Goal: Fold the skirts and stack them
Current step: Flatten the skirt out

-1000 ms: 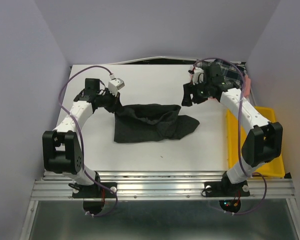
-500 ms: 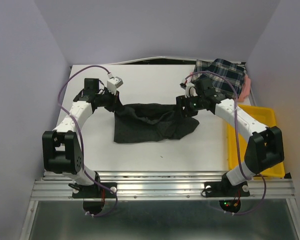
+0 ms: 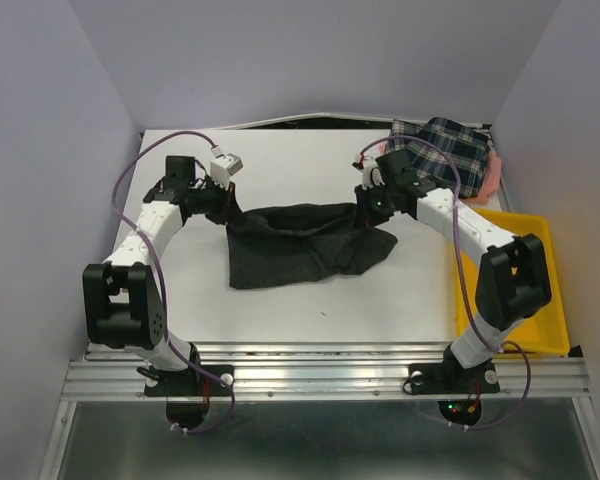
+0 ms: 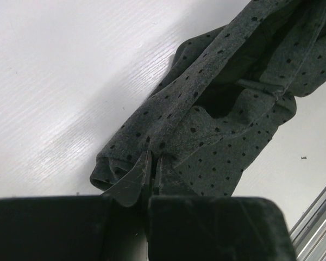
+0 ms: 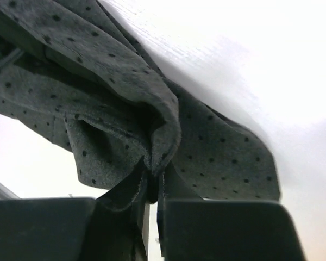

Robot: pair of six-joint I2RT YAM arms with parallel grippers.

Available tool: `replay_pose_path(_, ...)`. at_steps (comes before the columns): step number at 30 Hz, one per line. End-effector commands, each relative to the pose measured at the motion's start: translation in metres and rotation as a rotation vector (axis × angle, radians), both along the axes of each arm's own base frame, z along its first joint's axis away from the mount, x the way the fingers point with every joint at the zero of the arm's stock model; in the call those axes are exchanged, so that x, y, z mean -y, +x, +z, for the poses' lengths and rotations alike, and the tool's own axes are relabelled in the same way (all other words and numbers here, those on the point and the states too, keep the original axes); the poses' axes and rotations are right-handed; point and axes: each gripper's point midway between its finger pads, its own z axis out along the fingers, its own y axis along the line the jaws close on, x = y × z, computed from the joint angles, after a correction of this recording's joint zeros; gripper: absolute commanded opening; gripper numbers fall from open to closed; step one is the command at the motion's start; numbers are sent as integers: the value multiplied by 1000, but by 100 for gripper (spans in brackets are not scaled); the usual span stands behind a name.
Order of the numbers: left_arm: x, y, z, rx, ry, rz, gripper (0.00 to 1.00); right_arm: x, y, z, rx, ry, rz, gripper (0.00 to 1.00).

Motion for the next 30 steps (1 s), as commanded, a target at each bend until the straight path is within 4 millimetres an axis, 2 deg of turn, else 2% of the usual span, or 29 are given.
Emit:
replay_pose_path(1, -15, -3, 52, 109, 25, 22, 0, 8, 27, 86, 354, -49, 81, 1)
replay_pose_path(3, -26, -4, 70, 168, 60, 26, 0, 13, 26, 112, 471, -78, 143, 1)
replay_pose_path(4, -34, -3, 93, 238, 80, 51, 0, 24, 24, 138, 574, -104, 162, 1)
replay_pose_path(5, -45, -1, 106, 273, 87, 79, 0, 26, 21, 150, 626, -112, 175, 1)
replay_pose_path(6, -59, 1, 133, 345, 94, 109, 0, 38, 20, 174, 723, -126, 151, 1)
replay_pose_path(8, -74, 1, 158, 412, 112, 135, 0, 50, 22, 197, 840, -166, 160, 1)
replay_pose_path(9, -86, 1, 171, 457, 133, 145, 0, 49, 18, 205, 877, -158, 174, 1)
replay_pose_path(10, -88, 0, 185, 500, 144, 133, 0, 55, 14, 211, 914, -165, 179, 1)
replay_pose_path(15, -94, 2, 203, 599, 206, 94, 0, 51, 11, 221, 1026, -223, 302, 1)
replay_pose_path(17, -97, 7, 205, 637, 223, 94, 0, 54, 20, 226, 1054, -263, 302, 1)
replay_pose_path(20, -107, 32, 227, 729, 239, 146, 0, 52, 55, 246, 1084, -323, 276, 1)
replay_pose_path(21, -109, 34, 238, 756, 240, 171, 0, 52, 63, 234, 1057, -339, 274, 1)
replay_pose_path(22, -115, 42, 249, 776, 249, 210, 0, 54, 70, 261, 1104, -352, 236, 1)
replay_pose_path(24, -123, 50, 267, 823, 258, 270, 0, 56, 89, 284, 1148, -395, 206, 1)
replay_pose_path(26, -131, 54, 294, 901, 275, 329, 0, 57, 101, 294, 1163, -403, 166, 1)
replay_pose_path(27, -139, 60, 313, 957, 280, 401, 0, 59, 117, 297, 1175, -416, 115, 1)
replay_pose_path(28, -141, 64, 321, 978, 280, 418, 0, 59, 124, 303, 1180, -417, 89, 1)
replay_pose_path(29, -142, 63, 343, 1024, 279, 432, 0, 61, 129, 331, 1224, -390, 29, 1)
replay_pose_path(30, -143, 69, 347, 1026, 265, 442, 0, 64, 136, 344, 1248, -386, -24, 1)
